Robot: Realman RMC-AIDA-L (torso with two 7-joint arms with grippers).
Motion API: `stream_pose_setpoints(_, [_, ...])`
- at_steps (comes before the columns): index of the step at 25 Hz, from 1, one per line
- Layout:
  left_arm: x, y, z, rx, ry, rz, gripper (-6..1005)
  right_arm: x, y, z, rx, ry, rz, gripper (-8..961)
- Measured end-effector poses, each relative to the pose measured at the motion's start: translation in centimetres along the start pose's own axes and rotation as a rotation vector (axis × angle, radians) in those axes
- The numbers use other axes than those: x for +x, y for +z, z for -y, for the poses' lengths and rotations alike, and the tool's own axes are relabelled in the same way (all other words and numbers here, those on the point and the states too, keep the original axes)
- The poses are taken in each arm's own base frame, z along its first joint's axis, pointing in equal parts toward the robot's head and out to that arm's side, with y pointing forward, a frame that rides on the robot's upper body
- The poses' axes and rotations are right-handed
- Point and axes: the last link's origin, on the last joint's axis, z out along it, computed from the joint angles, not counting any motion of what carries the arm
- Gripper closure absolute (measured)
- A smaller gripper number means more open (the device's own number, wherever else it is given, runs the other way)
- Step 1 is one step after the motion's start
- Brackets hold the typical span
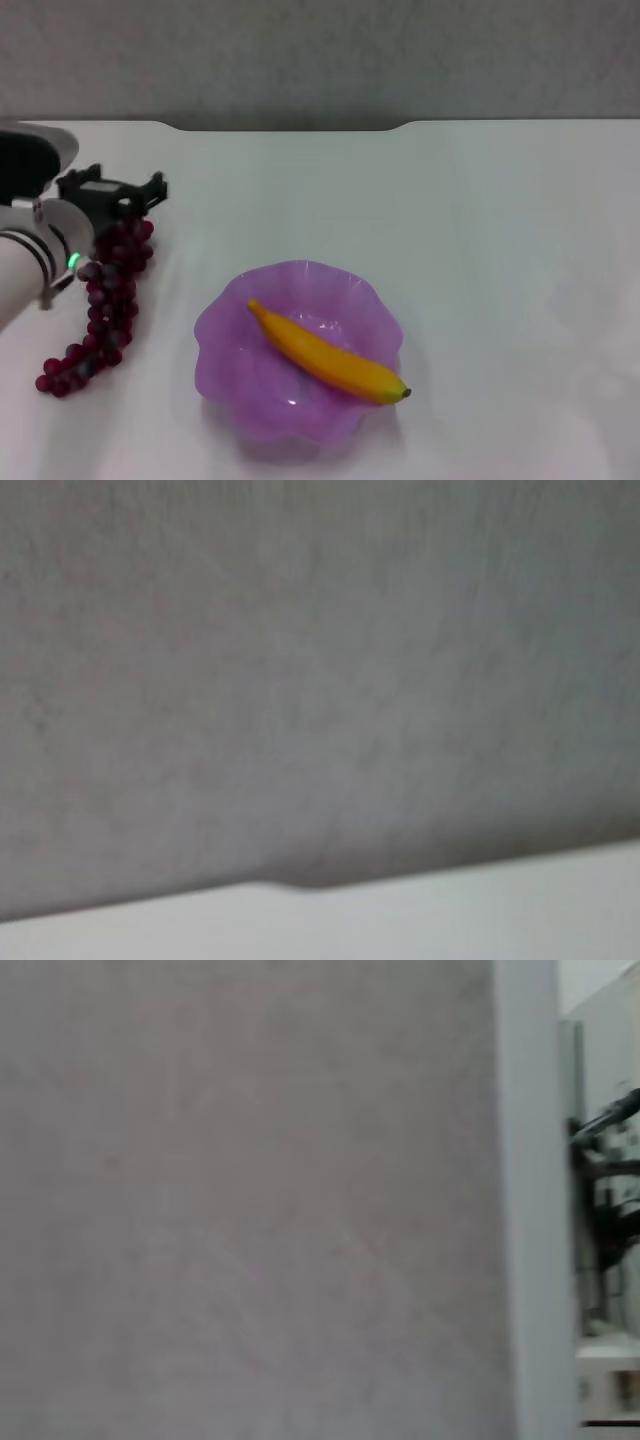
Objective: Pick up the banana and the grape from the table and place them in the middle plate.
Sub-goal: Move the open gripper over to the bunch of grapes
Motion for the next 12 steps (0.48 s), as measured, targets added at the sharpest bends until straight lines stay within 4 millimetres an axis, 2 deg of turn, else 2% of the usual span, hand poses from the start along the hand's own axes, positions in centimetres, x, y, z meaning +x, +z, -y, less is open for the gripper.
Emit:
stream_pose_setpoints(3, [-0.4, 0.3, 0.7, 0.003, 0.065, 0.107, 124, -0.2, 0.3, -0.8, -0.051, 0.023, 0.008, 929])
stream_pose_setpoints(6, [-1.3, 0.2, 1.1, 0.003, 0.056, 0.174, 124, -0.6, 0.2, -1.0, -0.074, 0.034, 0.036, 929])
stream_pose_setpoints(12, [-4.2, -0.3, 1.5, 0.013, 0.057, 0.256, 124, -1.0, -0.2, -1.4, -0.103, 0.035, 0.071, 929])
